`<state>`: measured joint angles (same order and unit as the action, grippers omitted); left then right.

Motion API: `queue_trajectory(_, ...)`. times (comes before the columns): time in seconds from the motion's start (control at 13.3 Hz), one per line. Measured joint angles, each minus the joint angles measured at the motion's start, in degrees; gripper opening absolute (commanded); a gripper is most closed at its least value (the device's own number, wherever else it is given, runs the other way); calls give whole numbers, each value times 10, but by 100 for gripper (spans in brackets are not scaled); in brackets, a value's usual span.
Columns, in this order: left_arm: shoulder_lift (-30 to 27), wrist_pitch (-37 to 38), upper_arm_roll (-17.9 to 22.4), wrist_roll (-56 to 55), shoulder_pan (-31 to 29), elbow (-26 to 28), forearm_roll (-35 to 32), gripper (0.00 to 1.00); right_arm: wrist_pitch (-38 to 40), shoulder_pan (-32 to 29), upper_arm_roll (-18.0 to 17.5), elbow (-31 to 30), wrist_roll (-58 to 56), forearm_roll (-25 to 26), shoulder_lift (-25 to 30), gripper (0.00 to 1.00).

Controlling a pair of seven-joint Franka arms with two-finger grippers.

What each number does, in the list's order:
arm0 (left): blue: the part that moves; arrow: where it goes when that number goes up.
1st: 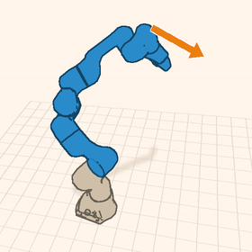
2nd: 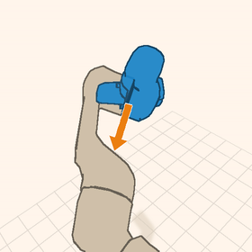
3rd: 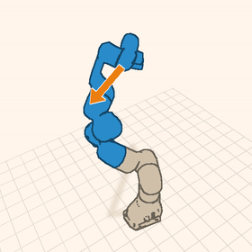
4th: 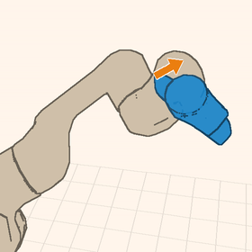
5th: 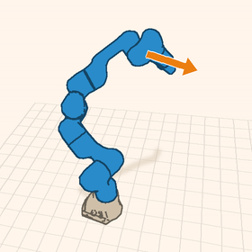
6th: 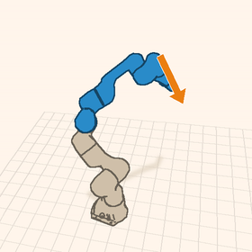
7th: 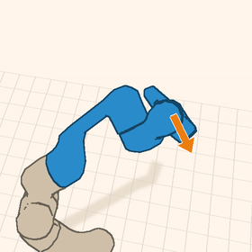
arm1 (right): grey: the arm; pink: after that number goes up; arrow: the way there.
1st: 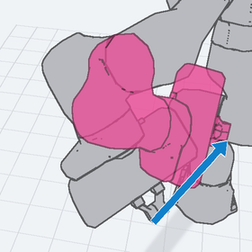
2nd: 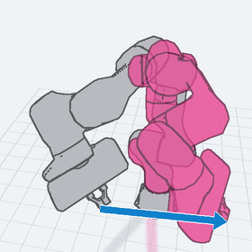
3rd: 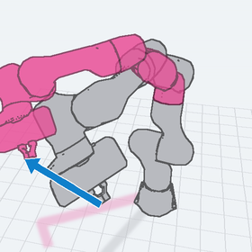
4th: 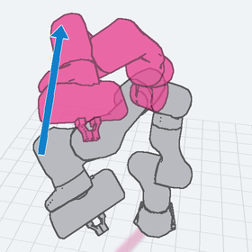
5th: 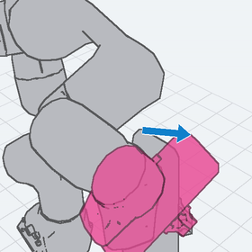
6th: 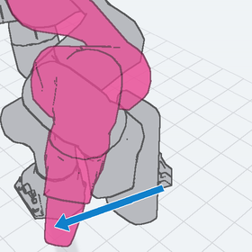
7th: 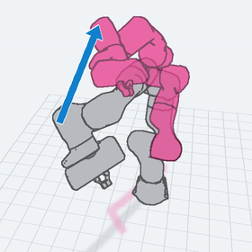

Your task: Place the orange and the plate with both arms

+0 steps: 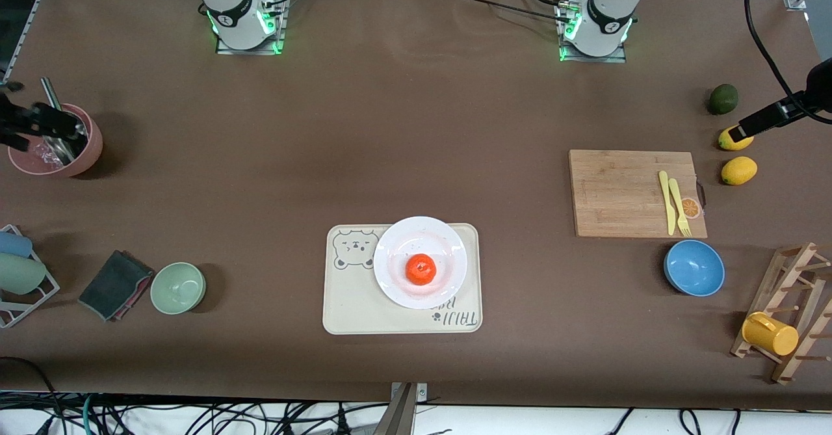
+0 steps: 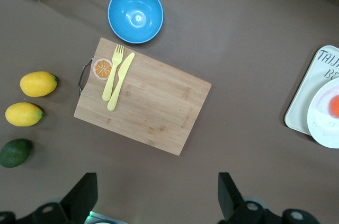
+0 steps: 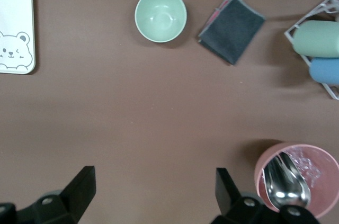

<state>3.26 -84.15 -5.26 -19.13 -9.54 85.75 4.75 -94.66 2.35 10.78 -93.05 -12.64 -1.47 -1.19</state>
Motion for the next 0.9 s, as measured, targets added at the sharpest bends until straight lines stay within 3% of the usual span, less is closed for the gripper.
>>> queue_trajectory(0.45,10,-4,-40,27,7,0,-17,100,60,-3,-34,-13,39,3,16,100)
queue_trajectory(0.9,10,-15,-39,76,6,2,-52,100,60,-1,-65,-12,54,4,17,100)
